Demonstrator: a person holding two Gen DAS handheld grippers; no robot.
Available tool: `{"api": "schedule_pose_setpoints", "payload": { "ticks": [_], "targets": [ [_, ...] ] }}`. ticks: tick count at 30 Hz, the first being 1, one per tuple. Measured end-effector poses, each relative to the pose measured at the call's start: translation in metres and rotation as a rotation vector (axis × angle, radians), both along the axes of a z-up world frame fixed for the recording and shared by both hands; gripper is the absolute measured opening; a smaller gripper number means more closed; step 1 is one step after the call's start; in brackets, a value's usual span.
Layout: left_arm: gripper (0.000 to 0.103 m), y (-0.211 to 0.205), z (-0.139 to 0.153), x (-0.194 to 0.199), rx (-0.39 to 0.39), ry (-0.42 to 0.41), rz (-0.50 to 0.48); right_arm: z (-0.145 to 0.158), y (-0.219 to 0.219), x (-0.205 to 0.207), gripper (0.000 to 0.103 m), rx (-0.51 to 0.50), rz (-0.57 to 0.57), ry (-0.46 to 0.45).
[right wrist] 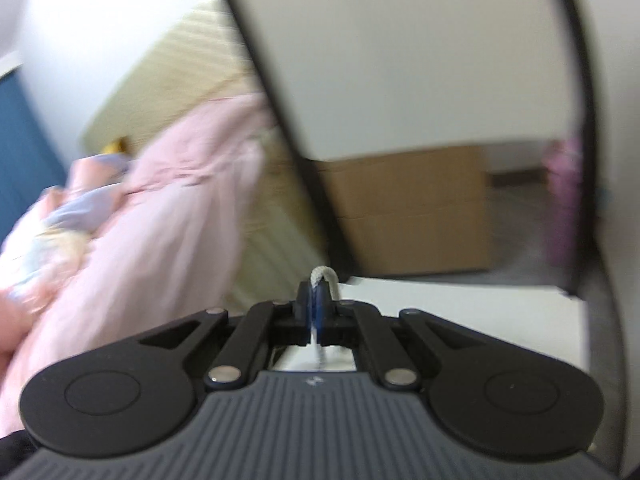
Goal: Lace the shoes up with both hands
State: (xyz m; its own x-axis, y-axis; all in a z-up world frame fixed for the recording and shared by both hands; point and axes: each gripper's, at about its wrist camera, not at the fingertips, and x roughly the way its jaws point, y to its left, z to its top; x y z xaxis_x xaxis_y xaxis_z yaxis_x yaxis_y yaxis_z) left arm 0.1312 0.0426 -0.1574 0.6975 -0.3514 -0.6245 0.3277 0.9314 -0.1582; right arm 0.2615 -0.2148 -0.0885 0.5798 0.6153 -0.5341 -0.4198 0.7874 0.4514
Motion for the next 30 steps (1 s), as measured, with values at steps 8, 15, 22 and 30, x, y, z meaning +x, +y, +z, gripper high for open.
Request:
{"api": "schedule_pose_setpoints", "payload": {
  "ticks": [8,15,22,30],
  "targets": [
    [0.038,0.012,0.013,-0.011,-0.064,-0.035,0.017,-0.054,-0.045,0.003,0.051,-0.103,-0.198,0.134],
    [0.045,0.019,0.026,-0.036,-0.084,-0.058,-0.016,-0.032,-0.037,-0.004,0.071,-0.199,-0.185,0.048],
    [0.049,0.033,0.014,-0.06,-0.054,-0.01,-0.014,-0.006,0.075,0.002,0.069,-0.276,0.336,0.041],
    [0.054,0.049,0.019,-0.075,-0.059,0.008,-0.006,-0.058,0.206,0.012,0.047,-0.588,0.837,0.272]
  ]
}}
